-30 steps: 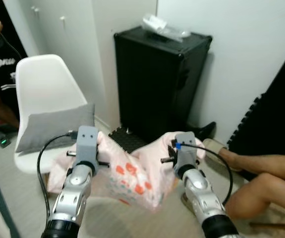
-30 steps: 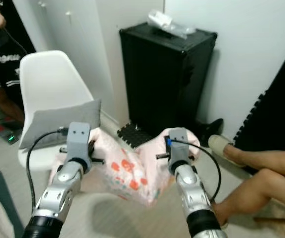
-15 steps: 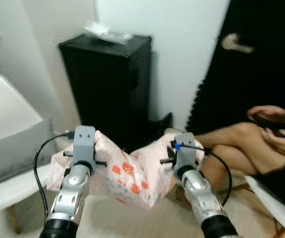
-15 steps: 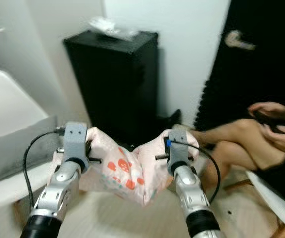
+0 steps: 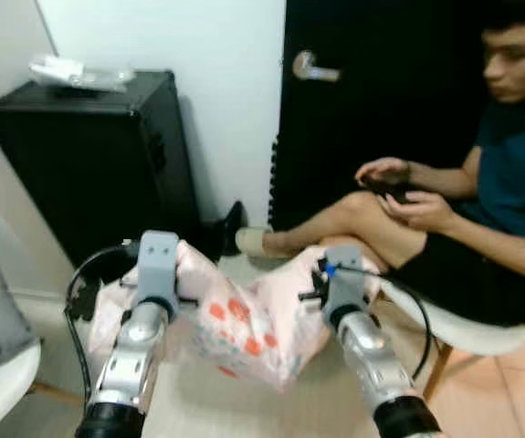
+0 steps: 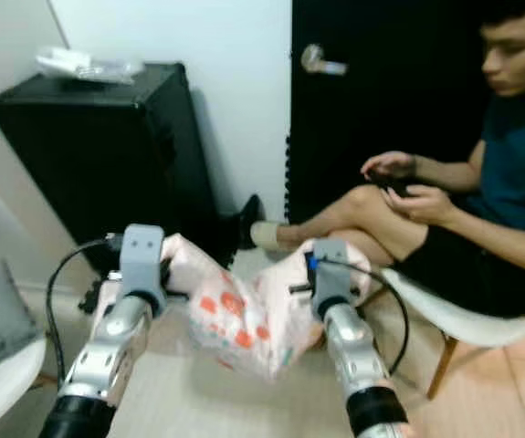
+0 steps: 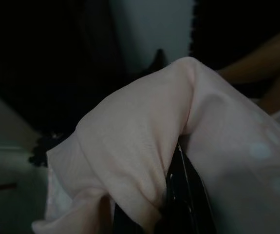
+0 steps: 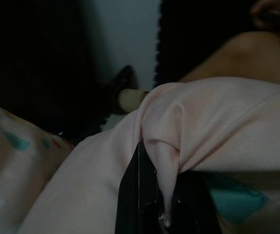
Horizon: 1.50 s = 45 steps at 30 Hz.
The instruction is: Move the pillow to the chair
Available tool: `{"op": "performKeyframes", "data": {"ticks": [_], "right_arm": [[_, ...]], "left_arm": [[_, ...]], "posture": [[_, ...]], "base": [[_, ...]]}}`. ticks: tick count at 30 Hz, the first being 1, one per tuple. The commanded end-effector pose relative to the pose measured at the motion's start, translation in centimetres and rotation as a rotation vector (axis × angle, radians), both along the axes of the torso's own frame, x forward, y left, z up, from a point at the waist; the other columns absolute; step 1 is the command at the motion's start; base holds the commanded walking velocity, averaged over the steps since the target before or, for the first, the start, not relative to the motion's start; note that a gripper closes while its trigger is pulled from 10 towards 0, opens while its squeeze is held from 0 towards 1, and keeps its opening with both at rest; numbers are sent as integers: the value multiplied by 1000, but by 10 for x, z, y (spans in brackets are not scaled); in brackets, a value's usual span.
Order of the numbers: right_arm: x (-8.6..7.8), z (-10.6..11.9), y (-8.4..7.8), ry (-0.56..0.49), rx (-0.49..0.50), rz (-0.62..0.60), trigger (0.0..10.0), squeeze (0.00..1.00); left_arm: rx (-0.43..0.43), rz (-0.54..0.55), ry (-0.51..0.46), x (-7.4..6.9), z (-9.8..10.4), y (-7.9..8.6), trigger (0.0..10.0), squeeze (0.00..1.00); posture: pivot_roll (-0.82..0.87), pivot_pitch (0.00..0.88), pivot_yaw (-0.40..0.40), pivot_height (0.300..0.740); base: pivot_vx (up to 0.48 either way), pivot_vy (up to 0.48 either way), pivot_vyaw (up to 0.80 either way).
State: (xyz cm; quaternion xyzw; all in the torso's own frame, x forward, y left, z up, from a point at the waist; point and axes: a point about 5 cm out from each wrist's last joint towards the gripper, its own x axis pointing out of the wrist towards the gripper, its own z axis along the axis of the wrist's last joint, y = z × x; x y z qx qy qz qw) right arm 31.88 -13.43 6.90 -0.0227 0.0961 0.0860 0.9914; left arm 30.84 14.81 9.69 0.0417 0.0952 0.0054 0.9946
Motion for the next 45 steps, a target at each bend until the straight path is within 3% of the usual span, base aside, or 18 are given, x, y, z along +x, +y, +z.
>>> {"op": "performKeyframes", "data": {"ticks": [1,45], "right_arm": [[3,10,10,-51,17,32,10000,0],[2,7,-3,-27,14,-27,10000,0]], "left_arm": [[11,-14,-40,2,8,-2,10000,0],[6,-25,-35,3,5,-7,10000,0]], "posture": [[19,47,50,740],[7,60,46,740]], "base": [[0,0,-800],[0,0,-800]]}}
